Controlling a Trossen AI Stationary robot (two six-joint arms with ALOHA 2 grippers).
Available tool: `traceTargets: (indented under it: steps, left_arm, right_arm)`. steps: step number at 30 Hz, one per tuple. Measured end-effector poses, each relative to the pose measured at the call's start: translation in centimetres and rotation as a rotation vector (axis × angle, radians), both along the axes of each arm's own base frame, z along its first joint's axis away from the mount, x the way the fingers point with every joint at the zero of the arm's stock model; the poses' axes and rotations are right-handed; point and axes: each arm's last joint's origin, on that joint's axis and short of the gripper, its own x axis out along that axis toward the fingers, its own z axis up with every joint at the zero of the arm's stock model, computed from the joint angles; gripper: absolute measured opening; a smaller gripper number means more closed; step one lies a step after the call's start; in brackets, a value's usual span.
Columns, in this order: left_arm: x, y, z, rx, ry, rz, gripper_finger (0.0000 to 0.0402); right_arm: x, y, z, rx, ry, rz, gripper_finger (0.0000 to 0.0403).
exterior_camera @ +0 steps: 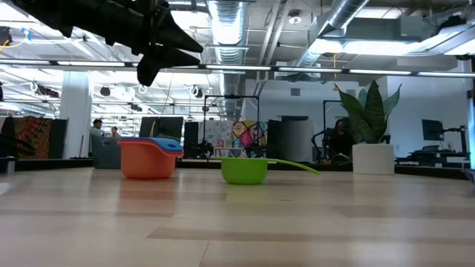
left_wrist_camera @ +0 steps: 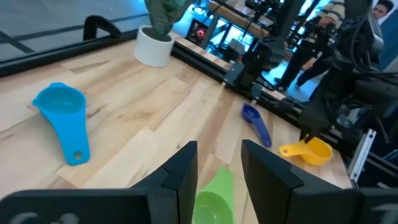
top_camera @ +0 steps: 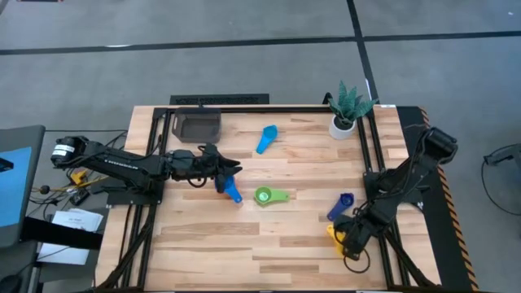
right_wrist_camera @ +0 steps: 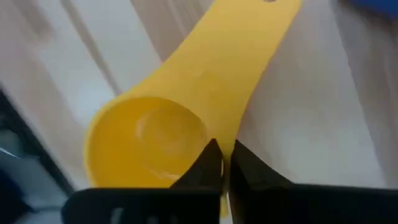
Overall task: Nest measuring cups in basket
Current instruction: Stack the yellow measuring cup on top of the blue measuring cup
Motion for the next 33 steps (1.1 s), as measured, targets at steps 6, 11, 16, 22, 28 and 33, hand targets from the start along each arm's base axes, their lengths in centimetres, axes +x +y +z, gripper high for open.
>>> traceTargets:
  steps: [6,11,16,22,28,33]
  left_arm:
    - [0.0,-0.1,0.0,-0.002,0.000,-0.044,0.0112]
    - [0.1,-0.4,0.0,-0.009,-0.001,-0.107,0.0112]
    - [0.1,-0.9,0.0,0.039,0.007,-0.170,0.0112]
    - [0.3,-1.8,1.0,0.222,0.007,-0.278,0.0112]
    - [1.0,-2.3,3.9,0.459,-0.001,-0.325,0.0112]
    - [1.6,-2.3,5.2,0.644,0.091,-0.358,0.0119]
  right_arm:
    - [2.8,-0.7,0.9,0.080,-0.166,-0.312,0.0027]
    - [6.3,-2.0,2.3,0.175,-0.437,-0.524,0.0009]
    - [9.9,-4.2,4.8,0.295,-0.745,-0.638,0.0017]
    - [12.2,-6.9,7.1,0.466,-0.938,-0.535,0.0007]
    - [13.0,-8.9,7.5,0.570,-0.912,-0.466,0.0011]
    - [13.3,-9.9,7.9,0.640,-0.914,-0.431,0.0007]
